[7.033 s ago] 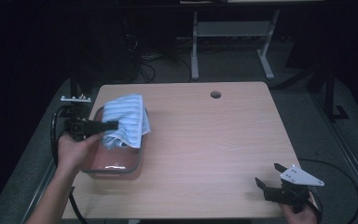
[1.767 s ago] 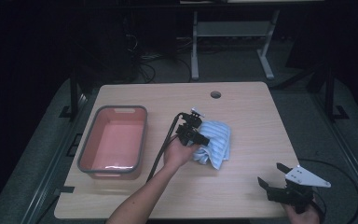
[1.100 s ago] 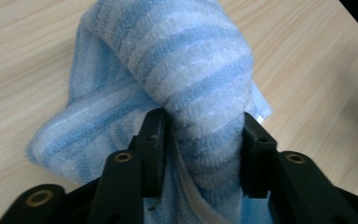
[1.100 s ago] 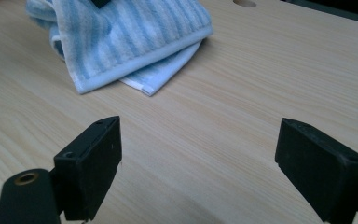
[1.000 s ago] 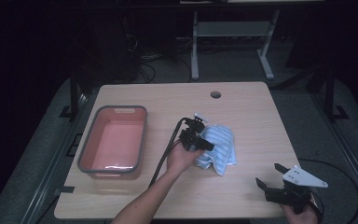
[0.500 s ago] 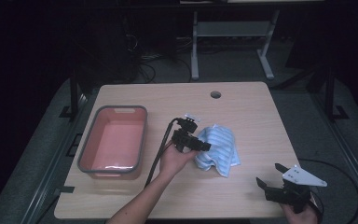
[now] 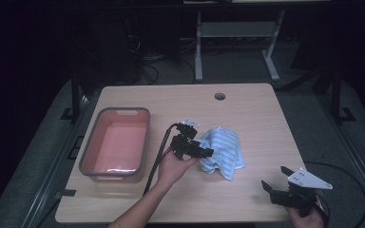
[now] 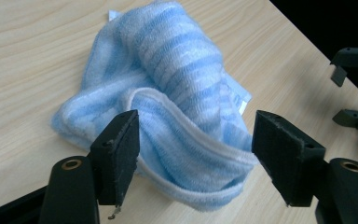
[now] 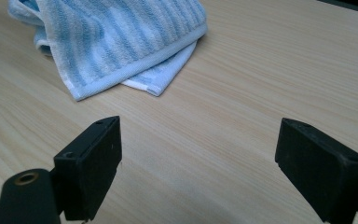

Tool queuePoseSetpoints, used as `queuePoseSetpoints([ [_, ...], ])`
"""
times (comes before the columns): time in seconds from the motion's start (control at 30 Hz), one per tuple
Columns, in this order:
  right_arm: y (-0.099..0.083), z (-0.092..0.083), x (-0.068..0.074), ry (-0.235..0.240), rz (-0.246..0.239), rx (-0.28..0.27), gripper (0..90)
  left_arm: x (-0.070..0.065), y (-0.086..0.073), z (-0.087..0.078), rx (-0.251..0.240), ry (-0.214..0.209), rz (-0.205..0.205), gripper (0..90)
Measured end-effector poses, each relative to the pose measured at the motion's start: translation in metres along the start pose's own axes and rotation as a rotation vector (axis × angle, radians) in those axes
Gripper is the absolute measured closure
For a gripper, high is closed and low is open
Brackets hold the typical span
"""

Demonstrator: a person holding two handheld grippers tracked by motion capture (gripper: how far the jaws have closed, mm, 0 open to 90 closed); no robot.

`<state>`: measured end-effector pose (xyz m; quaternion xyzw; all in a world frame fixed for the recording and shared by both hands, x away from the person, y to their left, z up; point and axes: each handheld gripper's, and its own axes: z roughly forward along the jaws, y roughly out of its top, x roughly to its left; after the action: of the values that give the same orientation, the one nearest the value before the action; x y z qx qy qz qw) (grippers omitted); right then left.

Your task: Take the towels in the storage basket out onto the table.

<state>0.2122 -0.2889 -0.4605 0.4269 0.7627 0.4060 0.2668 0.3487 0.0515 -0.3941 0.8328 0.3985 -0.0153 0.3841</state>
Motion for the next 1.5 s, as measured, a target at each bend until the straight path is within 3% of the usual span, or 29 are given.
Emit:
queuePoseSetpoints([
  [0.33,0.000,0.002,0.000,-0.001,-0.002,0.009,14.1,0.001,-0.015,-0.012,-0.020,0.001,0.018,27.1],
  [0.53,-0.001,0.002,0.000,-0.005,-0.006,0.014,14.1,0.001,-0.025,-0.018,-0.036,-0.013,0.007,26.2],
  [0.73,-0.001,0.003,0.000,-0.006,-0.004,0.018,14.1,0.001,-0.034,-0.024,-0.044,0.000,0.023,25.9],
  [1.27,-0.001,0.004,0.001,-0.008,-0.004,0.023,14.1,-0.002,-0.055,-0.032,-0.062,-0.010,0.035,25.7],
  [1.5,-0.001,0.004,0.001,-0.009,-0.003,0.023,14.1,-0.001,-0.067,-0.034,-0.063,0.008,0.047,25.4],
])
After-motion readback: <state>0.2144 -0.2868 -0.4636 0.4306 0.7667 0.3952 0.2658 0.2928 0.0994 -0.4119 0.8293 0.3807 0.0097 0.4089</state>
